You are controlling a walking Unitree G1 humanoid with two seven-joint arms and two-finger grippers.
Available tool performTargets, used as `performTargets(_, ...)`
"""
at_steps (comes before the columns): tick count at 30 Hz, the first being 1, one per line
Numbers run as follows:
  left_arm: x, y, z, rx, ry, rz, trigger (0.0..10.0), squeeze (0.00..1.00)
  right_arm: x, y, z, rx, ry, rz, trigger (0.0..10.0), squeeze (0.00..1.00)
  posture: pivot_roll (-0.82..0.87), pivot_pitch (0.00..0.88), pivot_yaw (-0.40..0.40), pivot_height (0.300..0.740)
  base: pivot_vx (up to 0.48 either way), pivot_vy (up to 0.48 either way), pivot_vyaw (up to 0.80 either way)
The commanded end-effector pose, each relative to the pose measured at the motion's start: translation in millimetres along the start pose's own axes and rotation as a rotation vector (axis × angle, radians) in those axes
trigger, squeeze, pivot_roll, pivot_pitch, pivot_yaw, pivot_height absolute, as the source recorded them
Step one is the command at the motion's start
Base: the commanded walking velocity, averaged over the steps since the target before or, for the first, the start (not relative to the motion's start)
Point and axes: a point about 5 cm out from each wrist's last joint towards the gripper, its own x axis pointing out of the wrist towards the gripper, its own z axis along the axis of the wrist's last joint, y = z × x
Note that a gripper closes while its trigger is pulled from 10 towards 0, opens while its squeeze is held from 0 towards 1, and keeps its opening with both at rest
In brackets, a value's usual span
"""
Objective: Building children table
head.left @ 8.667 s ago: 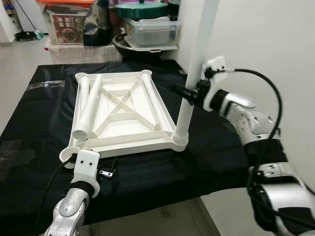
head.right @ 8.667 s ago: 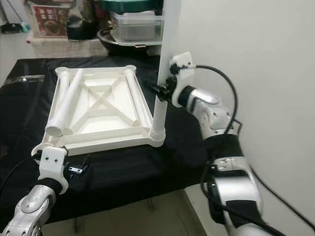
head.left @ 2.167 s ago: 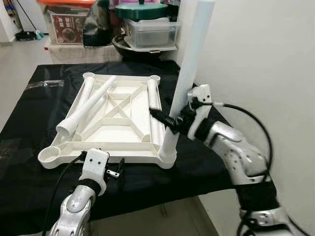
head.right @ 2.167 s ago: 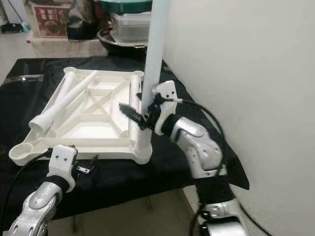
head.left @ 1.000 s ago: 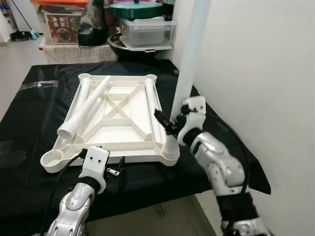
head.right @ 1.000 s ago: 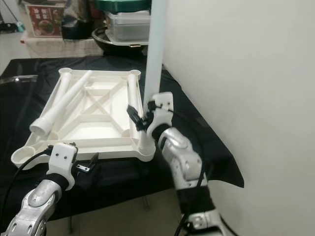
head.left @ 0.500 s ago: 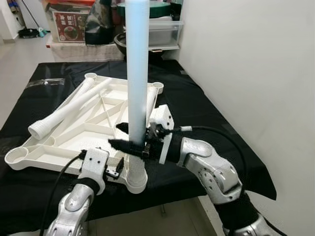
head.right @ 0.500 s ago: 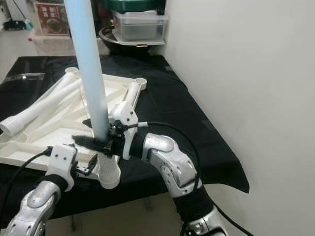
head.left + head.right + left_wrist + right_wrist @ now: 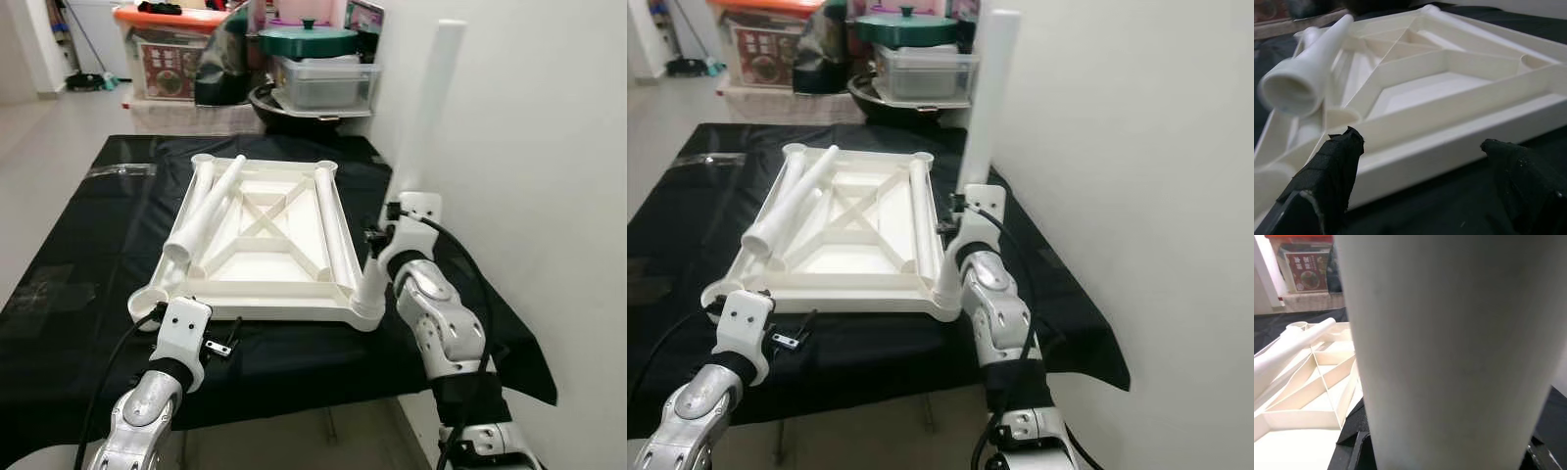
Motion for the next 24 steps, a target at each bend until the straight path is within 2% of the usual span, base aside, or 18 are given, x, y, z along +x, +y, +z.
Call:
performTargets(1, 3.0, -6.1, 1, 0.007, 0.005, -0.024, 10.0, 0.00, -4.3, 11.7, -24, 0.014, 0.143, 0.038, 10.0, 0.00, 0.14, 0.000, -0.078, 0.740, 0.000, 0.000, 0.00)
performTargets(2, 3.0, -6.1, 1, 0.007, 0.005, -0.024, 10.0, 0.00, -4.3, 11.7, -24, 0.014, 0.143, 0.038, 10.0, 0.00, 0.14, 0.000, -0.078, 0.740, 0.000, 0.000, 0.00)
performTargets(5, 2.3, -2.9, 1, 0.006, 0.005, -0.015, 10.0, 0.00, -3.8, 28.3, -15, 0.050, 0.087, 0.128, 10.0, 0.00, 0.14, 0.000, -0.074, 0.740, 0.000, 0.000, 0.00)
performTargets(6, 2.1, -2.1, -1, 0.011, 0.011, -0.015, 10.0, 0.00, -2.6, 31.7, -13, 0.055, 0.071, 0.160, 10.0, 1.00, 0.13, 0.000, -0.076, 0.740, 0.000, 0.000, 0.00)
performTargets(8, 2.0, -1.7, -3, 0.015, 0.016, -0.016, 10.0, 0.00, -1.6, 33.4, -11, 0.057, 0.062, 0.176, 10.0, 1.00, 0.13, 0.000, -0.076, 0.740, 0.000, 0.000, 0.00)
performTargets(9, 2.6, -1.6, -4, 0.018, 0.018, -0.015, 10.0, 0.00, -0.8, 36.3, -7, 0.077, 0.057, 0.228, 10.0, 1.00, 0.13, 0.000, -0.080, 0.740, 0.000, 0.000, 0.00)
performTargets(10, 4.5, -2.8, -1, 0.006, 0.007, -0.010, 10.0, 0.00, -1.2, 41.1, 6, 0.079, 0.018, 0.394, 10.0, 0.00, 0.13, 0.000, -0.078, 0.740, 0.000, 0.000, 0.00)
performTargets(11, 5.0, -4.4, 1, 0.004, 0.002, -0.013, 10.0, 0.00, -2.9, 42.7, 13, 0.093, -0.004, 0.487, 10.0, 0.00, 0.13, 0.000, -0.081, 0.740, 0.000, 0.000, 0.00)
performTargets(12, 5.0, -4.4, 1, 0.004, 0.002, -0.013, 10.0, 0.00, -2.9, 42.7, 13, 0.093, -0.004, 0.487, 10.0, 0.00, 0.13, 0.000, -0.081, 0.740, 0.000, 0.000, 0.00)
performTargets(14, 5.0, -6.1, 1, 0.006, 0.000, -0.018, 10.0, 0.00, -10.0, 46.4, 25, 0.113, -0.048, 0.671, 10.0, 0.00, 0.14, 0.000, -0.083, 0.740, 0.000, 0.000, 0.00)
performTargets(15, 5.0, -6.1, 1, 0.006, 0.000, -0.018, 10.0, 0.00, -10.0, 46.4, 25, 0.113, -0.048, 0.671, 10.0, 0.00, 0.14, 0.000, -0.083, 0.740, 0.000, 0.000, 0.00)
performTargets(16, 4.7, -6.0, 0, 0.006, 0.002, -0.018, 10.0, 0.00, -16.1, 48.8, 29, 0.110, -0.068, 0.773, 10.0, 0.00, 0.13, 0.000, -0.083, 0.740, 0.000, 0.000, 0.00)
performTargets(17, 4.5, -5.0, 0, 0.005, 0.002, -0.015, 10.0, 0.00, -25.5, 52.4, 33, 0.082, -0.096, 0.907, 10.0, 0.00, 0.14, 0.000, -0.087, 0.740, 0.000, 0.000, 0.00)
performTargets(19, 4.5, -5.0, 0, 0.005, 0.002, -0.015, 10.0, 0.00, -25.5, 52.4, 33, 0.082, -0.096, 0.907, 10.0, 0.00, 0.14, 0.000, -0.087, 0.740, 0.000, 0.000, 0.00)
performTargets(21, 5.4, -3.3, -1, 0.011, 0.006, -0.009, 10.0, 0.00, -44.9, 60.2, 29, 0.010, -0.095, 1.157, 10.0, 0.00, 0.13, 0.000, -0.088, 0.740, 0.000, 0.000, 0.00)
performTargets(22, 5.4, -3.3, -1, 0.011, 0.006, -0.009, 10.0, 0.00, -44.9, 60.2, 29, 0.010, -0.095, 1.157, 10.0, 0.00, 0.13, 0.000, -0.088, 0.740, 0.000, 0.000, 0.00)
performTargets(23, 6.0, -3.1, -2, 0.012, 0.006, -0.007, 10.0, 0.00, -49.8, 62.4, 25, -0.016, -0.083, 1.218, 10.0, 0.00, 0.14, 0.000, -0.091, 0.740, 0.000, 0.000, 0.00)
performTargets(24, 6.2, -4.3, -1, 0.009, 0.003, -0.007, 10.0, 0.00, -50.7, 64.1, 19, -0.020, -0.059, 1.231, 6.7, 0.00, 0.15, 0.000, -0.097, 0.740, 0.000, 0.000, 0.00)
